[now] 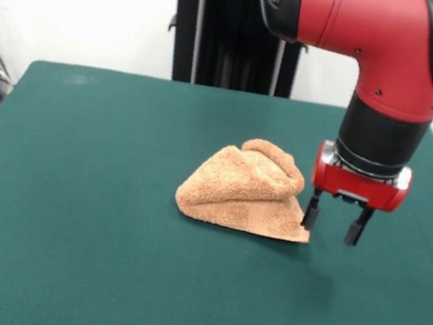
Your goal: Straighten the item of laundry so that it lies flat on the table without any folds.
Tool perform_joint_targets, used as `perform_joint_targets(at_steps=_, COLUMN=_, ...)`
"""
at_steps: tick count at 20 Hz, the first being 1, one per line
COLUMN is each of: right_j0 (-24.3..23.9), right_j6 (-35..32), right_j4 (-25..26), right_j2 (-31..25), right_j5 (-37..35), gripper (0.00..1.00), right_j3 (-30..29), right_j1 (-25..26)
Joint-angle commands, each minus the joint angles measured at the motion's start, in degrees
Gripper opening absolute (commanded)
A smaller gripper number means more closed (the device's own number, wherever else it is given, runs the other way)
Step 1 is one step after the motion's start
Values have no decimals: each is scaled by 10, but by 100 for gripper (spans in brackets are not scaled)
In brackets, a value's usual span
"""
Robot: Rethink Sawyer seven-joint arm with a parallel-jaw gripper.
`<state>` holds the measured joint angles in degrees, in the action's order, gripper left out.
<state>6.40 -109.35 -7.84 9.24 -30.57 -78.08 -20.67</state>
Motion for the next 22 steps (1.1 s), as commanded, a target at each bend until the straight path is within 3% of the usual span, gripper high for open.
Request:
perform_joint_targets(at_steps=1, right_j0=-1, right_j6=-16, right_j4=35, right_j2=-62, right_j5=-11, gripper=100, right_j3=-80, right_j1=6)
perform_joint_targets(at_steps=10, right_j0=-10, right_j6=-15, right_j4=48, right_j2=-69, right_j5=28, gripper=100, right_j3=-72, right_j1=35)
perform_joint_targets(at_steps=22, right_j0=-23, right_j6=-23, right_j4=76, right_j2=-81, right_j5=42, gripper=100, right_j3=-99, right_j1=23)
